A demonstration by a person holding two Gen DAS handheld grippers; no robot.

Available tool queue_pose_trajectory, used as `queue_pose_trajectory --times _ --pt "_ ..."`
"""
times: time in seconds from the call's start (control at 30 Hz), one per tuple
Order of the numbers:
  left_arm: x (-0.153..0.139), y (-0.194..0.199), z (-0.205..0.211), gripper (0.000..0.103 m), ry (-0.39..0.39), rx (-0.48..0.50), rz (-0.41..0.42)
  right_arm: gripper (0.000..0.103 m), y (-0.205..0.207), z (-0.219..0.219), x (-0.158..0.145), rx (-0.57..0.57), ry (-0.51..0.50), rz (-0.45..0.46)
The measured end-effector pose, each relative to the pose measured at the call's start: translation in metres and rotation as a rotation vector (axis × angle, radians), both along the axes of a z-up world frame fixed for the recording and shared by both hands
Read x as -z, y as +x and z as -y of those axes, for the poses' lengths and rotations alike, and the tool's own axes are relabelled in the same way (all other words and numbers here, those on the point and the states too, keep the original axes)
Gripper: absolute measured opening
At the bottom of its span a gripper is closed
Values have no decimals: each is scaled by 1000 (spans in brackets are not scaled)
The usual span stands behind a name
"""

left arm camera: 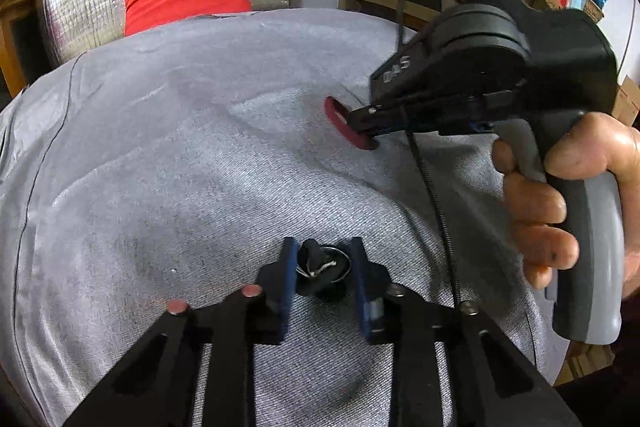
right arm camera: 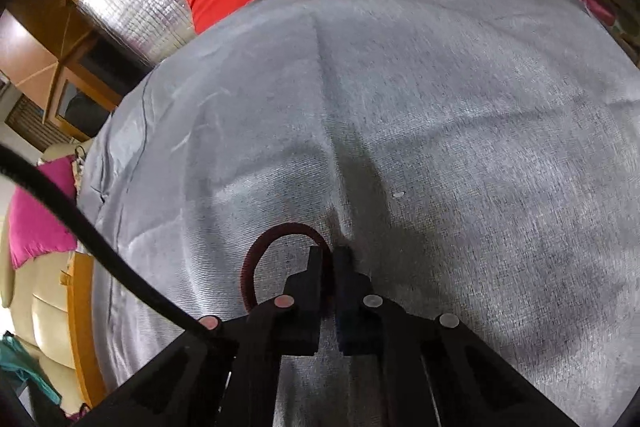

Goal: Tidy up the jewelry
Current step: 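Grasp the black bow-shaped clip with the left tool while the right grasps the red ring, then carry the black clip in the left tool and red ring in the right over the box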

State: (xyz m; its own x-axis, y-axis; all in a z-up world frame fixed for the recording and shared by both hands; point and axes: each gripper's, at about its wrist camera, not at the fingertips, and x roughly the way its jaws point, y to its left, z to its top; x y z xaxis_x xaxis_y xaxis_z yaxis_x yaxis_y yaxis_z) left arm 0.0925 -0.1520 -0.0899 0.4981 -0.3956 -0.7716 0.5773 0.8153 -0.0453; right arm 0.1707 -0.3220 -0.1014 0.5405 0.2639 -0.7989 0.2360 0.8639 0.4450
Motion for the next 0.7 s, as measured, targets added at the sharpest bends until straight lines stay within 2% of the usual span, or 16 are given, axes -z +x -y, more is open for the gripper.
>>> queue_pose_trajectory --times 0.27,0.7 --pt "-8 4 -29 22 -64 -48 -35 6 -15 -2 -10 -6 23 23" --pt "-28 -3 -100 22 -89 -153 16 6 -17 -50 -30 -76 70 74"
